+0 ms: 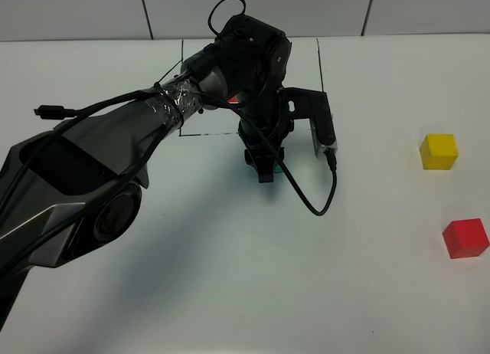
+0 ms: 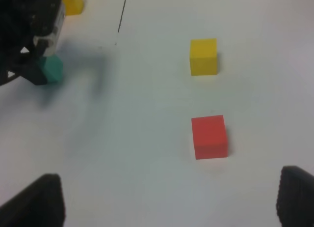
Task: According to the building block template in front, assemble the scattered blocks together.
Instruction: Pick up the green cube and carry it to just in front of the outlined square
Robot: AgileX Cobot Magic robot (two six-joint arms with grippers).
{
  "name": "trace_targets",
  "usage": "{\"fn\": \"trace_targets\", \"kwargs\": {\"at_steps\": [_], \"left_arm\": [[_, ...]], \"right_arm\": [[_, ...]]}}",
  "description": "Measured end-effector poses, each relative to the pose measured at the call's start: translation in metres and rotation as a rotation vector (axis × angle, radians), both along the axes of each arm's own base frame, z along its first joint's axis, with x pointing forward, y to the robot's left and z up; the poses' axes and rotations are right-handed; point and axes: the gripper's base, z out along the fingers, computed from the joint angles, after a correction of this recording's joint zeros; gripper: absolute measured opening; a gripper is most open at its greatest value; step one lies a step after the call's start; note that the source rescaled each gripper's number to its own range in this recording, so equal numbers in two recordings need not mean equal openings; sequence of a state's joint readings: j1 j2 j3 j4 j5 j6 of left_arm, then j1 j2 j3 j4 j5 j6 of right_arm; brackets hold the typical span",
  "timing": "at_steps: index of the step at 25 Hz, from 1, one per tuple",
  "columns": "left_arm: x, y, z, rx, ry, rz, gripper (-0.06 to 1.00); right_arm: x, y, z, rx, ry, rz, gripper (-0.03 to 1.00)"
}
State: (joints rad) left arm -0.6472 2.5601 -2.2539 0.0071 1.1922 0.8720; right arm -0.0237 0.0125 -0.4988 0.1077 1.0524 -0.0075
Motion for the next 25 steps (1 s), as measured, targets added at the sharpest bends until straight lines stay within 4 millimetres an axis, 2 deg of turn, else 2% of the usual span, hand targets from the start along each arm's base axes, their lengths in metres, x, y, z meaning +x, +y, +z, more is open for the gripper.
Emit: {"fn": "trace_targets", "kwargs": {"at_steps": [7,11,25], "left_arm": [[0.000,0.000,-0.001,-0.005,0.005,0.002,0.00],[0.000,0.000,-0.010,0.006,0.020,0.010,0.00],[0.000,-0.001,-0.011,0.005,0.020,0.029,0.00]], "right_arm": [[0.000,0.000,0.000,0.000,0.000,0.000,0.75],[0.000,0.000,0.000,0.000,0.000,0.000,0.75],[0.000,0.000,0.000,0.000,0.000,0.000,0.75]]}}
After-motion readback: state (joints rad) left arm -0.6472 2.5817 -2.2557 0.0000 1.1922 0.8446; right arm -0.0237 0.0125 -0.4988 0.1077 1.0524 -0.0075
